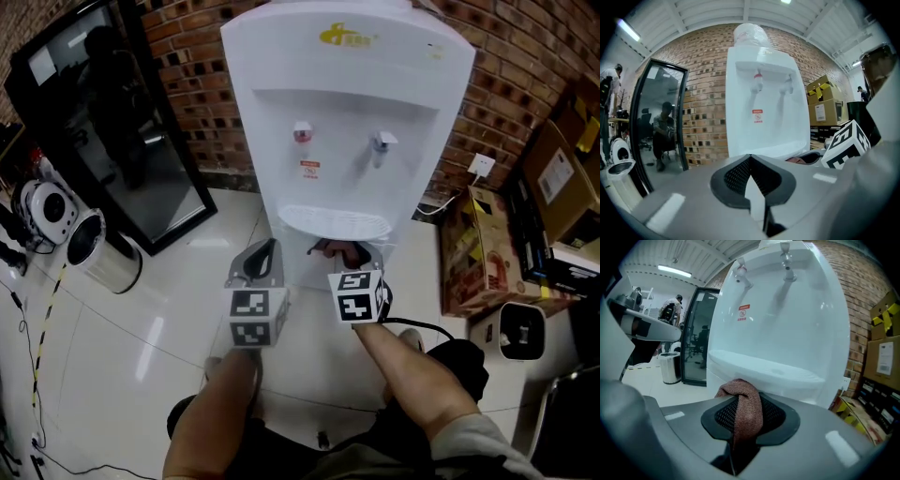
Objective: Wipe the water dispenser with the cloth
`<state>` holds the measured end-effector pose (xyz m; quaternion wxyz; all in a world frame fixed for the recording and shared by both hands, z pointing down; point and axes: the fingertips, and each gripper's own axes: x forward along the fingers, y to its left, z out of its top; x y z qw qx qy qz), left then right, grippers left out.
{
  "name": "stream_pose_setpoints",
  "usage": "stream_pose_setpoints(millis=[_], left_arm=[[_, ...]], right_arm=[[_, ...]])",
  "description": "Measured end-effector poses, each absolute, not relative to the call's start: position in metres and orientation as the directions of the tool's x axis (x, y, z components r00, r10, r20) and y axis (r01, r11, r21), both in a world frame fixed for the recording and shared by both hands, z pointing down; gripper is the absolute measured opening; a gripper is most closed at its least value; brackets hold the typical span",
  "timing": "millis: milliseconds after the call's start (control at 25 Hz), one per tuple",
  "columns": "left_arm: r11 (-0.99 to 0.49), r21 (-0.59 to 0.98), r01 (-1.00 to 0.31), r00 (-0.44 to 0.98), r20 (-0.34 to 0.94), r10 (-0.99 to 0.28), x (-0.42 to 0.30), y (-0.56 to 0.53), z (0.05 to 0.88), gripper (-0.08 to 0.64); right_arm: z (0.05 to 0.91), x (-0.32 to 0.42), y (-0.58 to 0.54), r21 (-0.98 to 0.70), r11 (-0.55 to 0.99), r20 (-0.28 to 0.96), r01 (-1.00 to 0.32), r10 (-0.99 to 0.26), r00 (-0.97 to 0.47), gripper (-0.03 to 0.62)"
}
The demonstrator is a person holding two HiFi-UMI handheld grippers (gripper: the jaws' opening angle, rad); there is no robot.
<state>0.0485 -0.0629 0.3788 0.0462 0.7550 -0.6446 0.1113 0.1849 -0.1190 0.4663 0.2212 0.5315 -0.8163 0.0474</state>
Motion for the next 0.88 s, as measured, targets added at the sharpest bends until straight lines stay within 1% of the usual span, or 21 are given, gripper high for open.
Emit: stream_pose_setpoints(millis=[160, 360, 520, 760, 880], left_arm=[[-0.233, -0.072, -0.970, 0.209, 0.242, -0.947, 0.082, -0.070, 0.387, 0.000], [-0.319, -0.094, -0.943, 0.283, 0.273, -0.919, 0.118, -0.074, 0.402, 0.000], [-0.374, -0.071, -0.925, 0.341, 0.281, -0.897, 0.141, -0.077, 0.408, 0.000], [-0.415, -0.062, -0.908, 0.381, 0.294, -0.877, 0.163, -0.078, 0.416, 0.000], [-0.421, -0.070, -0.904, 0.384, 0.299, -0.874, 0.166, -0.079, 0.419, 0.000]], right_arm=[[0.460, 0.225, -0.117, 0.194, 0.388, 0.404, -0.901, -0.869, -0.287, 0.109], [0.452, 0.272, -0.117, 0.191, 0.303, 0.387, -0.934, -0.898, -0.212, 0.109], [0.445, 0.300, -0.122, 0.182, 0.244, 0.367, -0.953, -0.916, -0.164, 0.109], [0.448, 0.311, -0.125, 0.206, 0.245, 0.351, -0.948, -0.922, -0.162, 0.109], [0.449, 0.311, -0.126, 0.180, 0.252, 0.344, -0.951, -0.922, -0.179, 0.107]])
